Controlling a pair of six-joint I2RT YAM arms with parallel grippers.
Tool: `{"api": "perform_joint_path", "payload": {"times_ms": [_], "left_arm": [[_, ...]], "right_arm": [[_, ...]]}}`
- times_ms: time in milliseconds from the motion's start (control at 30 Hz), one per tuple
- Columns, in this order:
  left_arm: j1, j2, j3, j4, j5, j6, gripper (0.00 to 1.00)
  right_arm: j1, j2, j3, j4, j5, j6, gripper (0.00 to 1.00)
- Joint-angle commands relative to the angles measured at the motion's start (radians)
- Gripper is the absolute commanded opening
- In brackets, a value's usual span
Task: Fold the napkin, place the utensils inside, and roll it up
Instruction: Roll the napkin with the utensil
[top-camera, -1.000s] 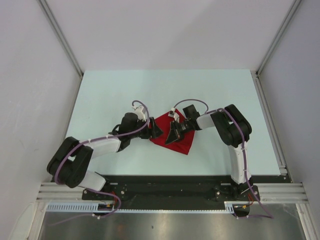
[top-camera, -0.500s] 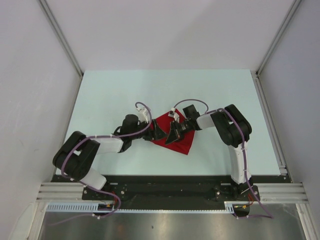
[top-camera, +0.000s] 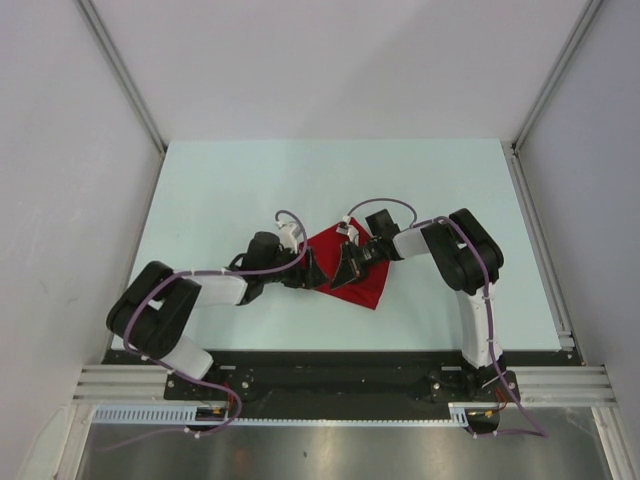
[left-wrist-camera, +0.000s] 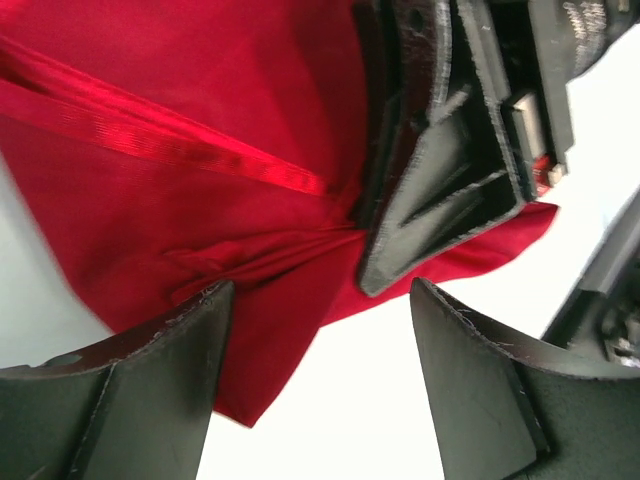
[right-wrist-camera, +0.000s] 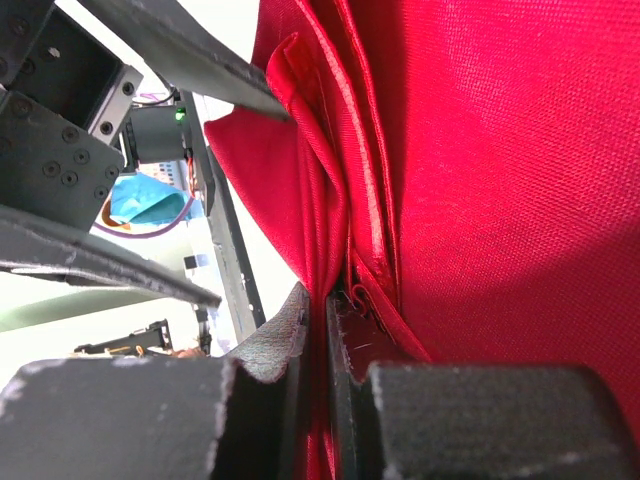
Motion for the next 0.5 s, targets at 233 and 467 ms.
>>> {"api": "perform_joint_path", "payload": {"times_ms": [233,467], "left_arm": [[0.003,-0.147,-0.001,-0.232,-0.285,0.082,0.79],[-0.032,-0.426,-0.051,-0.333,-0.258,-0.028,0.81]], "right_arm": [[-0.011,0.069,-0.038,-0.071,0.201,-0.062,0.11],[-0.011,0.067,-0.033,-0.083,0.204,-0.067,0.11]]}}
